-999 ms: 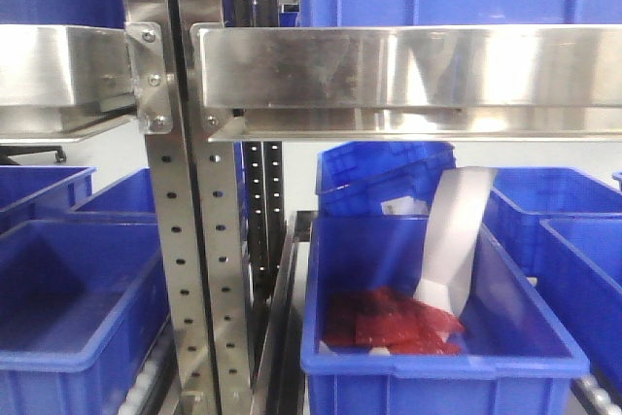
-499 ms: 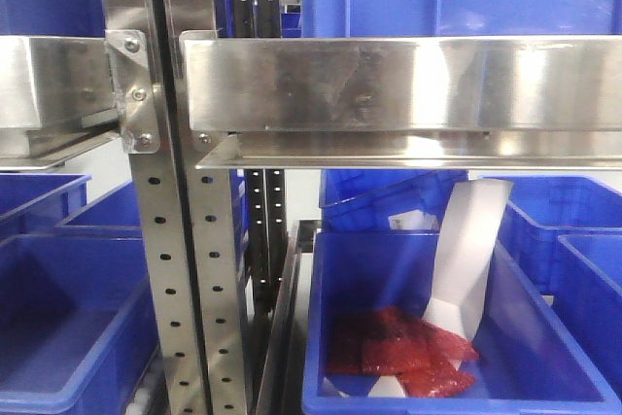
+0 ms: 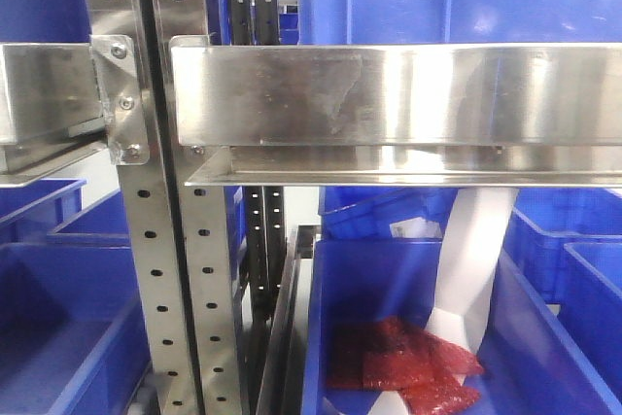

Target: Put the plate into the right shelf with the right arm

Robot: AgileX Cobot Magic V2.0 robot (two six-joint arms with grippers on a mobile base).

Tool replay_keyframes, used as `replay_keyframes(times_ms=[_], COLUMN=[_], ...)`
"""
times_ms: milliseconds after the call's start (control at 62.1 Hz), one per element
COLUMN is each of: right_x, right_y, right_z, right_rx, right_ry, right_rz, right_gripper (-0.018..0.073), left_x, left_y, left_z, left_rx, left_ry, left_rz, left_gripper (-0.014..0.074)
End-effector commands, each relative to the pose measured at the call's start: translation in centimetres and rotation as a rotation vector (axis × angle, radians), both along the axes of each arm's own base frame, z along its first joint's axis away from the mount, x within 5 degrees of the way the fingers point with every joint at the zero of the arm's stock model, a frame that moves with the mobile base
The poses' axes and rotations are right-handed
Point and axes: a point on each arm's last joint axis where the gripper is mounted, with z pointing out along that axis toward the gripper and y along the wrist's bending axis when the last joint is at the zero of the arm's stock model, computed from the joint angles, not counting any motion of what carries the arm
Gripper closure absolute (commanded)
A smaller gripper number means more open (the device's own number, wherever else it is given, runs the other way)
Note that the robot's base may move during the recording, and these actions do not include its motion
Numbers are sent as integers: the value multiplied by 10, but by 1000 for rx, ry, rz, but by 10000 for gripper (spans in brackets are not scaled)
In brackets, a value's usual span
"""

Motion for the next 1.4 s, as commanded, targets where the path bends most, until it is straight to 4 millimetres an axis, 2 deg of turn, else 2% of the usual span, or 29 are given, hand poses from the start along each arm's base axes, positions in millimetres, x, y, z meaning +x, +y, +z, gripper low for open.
replay_keyframes(times_ms=[0,467,596,757,870,1031,1160,1288,1385], right_x=[-2,-4,-8,-4,13,63,105,150,175], right_y=[-1,-1,-1,-1,-1,1,2,3,6], right_z=[17,22,45,91,123,153,160,158,156], right_rx=[-12,-10,2,3,3,2,-1,-2,-3], right_ry=[-113,-141,-194,-235,-243,-194,-143,-95,-80], right_rz=[-16,-17,-15,-13,-13,-12,-12,-11,-5], right_gripper=[508,508,508,508,508,508,508,508,501], left_x=[-1,-1,-1,-1,-1,-1,-1,-1,-1], left_y=[1,1,1,1,1,1,1,1,1], left_z=[5,5,5,5,5,5,5,5,5], left_rx=[-18,-18,-18,-18,-18,-18,-18,-18,-18], left_ry=[-89,-89,-89,-89,-89,-89,-89,-89,-89], left_rz=[9,9,9,9,9,9,9,9,9], left_gripper=[724,724,724,724,724,724,724,724,724])
